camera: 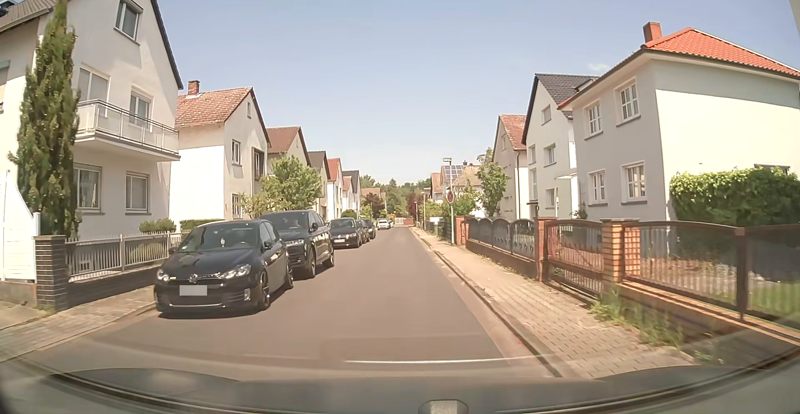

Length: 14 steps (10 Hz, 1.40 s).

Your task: Follow the waypoints while adhering to traffic rules and regulations

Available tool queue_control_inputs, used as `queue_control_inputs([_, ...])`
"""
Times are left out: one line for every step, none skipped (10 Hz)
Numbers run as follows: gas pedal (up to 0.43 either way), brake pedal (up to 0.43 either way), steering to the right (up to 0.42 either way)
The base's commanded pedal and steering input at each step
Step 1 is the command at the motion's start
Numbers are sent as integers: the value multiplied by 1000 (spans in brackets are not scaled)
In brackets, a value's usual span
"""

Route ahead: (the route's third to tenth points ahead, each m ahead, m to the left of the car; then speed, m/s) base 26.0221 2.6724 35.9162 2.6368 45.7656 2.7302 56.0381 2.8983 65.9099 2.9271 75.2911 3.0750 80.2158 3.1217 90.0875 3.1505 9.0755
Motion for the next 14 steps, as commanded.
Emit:
queue_control_inputs([87, 0, -6])
queue_control_inputs([87, 0, -6])
queue_control_inputs([87, 0, -5])
queue_control_inputs([87, 0, -4])
queue_control_inputs([87, 0, -4])
queue_control_inputs([87, 0, -2])
queue_control_inputs([87, 0, -1])
queue_control_inputs([87, 0, -1])
queue_control_inputs([87, 0, -1])
queue_control_inputs([67, 0, -1])
queue_control_inputs([59, 0, -1])
queue_control_inputs([59, 0, -1])
queue_control_inputs([59, 0, -2])
queue_control_inputs([59, 0, -6])
